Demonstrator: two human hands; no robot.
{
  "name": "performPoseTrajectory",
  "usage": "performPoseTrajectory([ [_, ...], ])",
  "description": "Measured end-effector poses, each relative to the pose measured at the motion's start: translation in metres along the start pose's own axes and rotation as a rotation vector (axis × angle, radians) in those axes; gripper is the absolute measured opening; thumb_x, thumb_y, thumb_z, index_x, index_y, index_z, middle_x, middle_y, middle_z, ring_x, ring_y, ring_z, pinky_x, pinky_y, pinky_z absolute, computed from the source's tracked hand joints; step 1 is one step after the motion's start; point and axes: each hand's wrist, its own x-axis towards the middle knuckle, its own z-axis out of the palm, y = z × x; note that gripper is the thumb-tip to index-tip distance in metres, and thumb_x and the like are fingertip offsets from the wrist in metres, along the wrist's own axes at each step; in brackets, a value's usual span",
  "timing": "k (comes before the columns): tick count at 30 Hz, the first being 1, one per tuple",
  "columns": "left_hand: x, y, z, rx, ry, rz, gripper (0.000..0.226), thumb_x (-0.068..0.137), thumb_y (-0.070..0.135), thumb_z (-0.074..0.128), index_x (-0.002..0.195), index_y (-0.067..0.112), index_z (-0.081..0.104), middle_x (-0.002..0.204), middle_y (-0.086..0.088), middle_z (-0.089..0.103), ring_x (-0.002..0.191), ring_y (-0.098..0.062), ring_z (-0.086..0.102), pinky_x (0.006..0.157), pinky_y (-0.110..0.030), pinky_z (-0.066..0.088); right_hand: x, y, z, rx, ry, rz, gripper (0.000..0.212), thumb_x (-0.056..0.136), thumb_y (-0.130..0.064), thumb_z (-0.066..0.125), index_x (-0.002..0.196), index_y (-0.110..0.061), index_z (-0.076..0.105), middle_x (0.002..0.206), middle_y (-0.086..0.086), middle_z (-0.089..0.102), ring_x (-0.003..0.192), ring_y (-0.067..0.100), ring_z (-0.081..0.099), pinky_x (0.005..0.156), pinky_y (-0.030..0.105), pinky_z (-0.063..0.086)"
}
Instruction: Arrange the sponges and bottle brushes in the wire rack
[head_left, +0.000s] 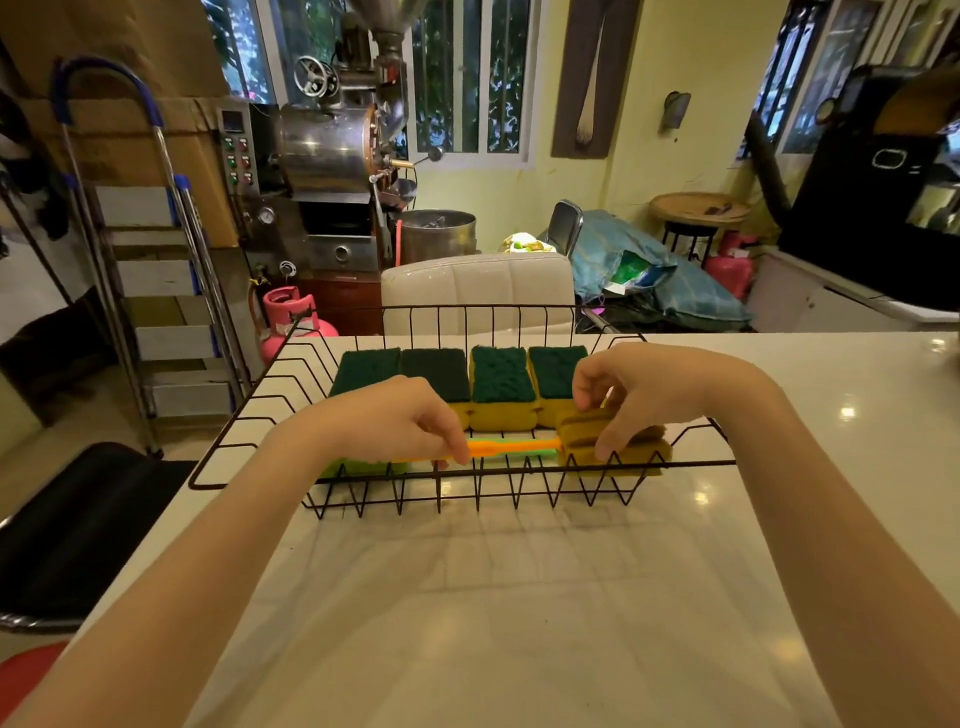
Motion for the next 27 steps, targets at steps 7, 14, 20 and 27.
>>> performPoseTrajectory([
  [7,-0.004,0.017,0.002,-0.069,-0.156,-0.189,0.04,0.089,0.046,0.037,0.106,0.022,0.064,0.11,0.005,0.058,0.102,-0.012,0.05,0.097,-0.029,0.036,0.003,-0.003,0.004,-0.06,-0.046,-0.003,0.032,0.067,-0.023,0.078,0.088,-0.027,0.054,0.09,-0.011,0.054,0.091,0.019,0.054,0.076,0.032,0.047],
  [14,-0.002,0.023,0.006,-0.033,-0.16,-0.325,0.059,0.086,0.057,0.023,0.12,0.021,0.053,0.135,-0.001,0.042,0.122,-0.017,0.037,0.105,-0.033,0.024,0.009,-0.006,0.011,-0.107,-0.07,0.014,0.031,0.068,-0.024,0.076,0.089,-0.025,0.053,0.089,-0.008,0.053,0.083,0.015,0.052,0.065,0.025,0.043],
  [20,-0.005,0.025,0.007,-0.017,-0.206,-0.334,0.055,0.089,0.053,0.022,0.123,0.022,0.051,0.14,-0.002,0.039,0.127,-0.017,0.035,0.105,-0.031,0.022,0.013,-0.007,0.015,-0.089,-0.138,0.076,0.039,0.068,-0.029,0.076,0.097,-0.026,0.051,0.095,-0.006,0.053,0.083,0.014,0.049,0.065,0.025,0.041],
  [27,-0.004,0.017,0.006,-0.057,-0.123,-0.21,0.047,0.091,0.047,0.026,0.121,0.025,0.055,0.138,0.004,0.042,0.125,-0.013,0.036,0.107,-0.03,0.02,-0.021,-0.004,-0.017,0.016,0.073,0.001,0.041,0.072,-0.038,0.069,0.11,-0.027,0.057,0.115,-0.007,0.061,0.108,0.014,0.056,0.099,0.036,0.043],
])
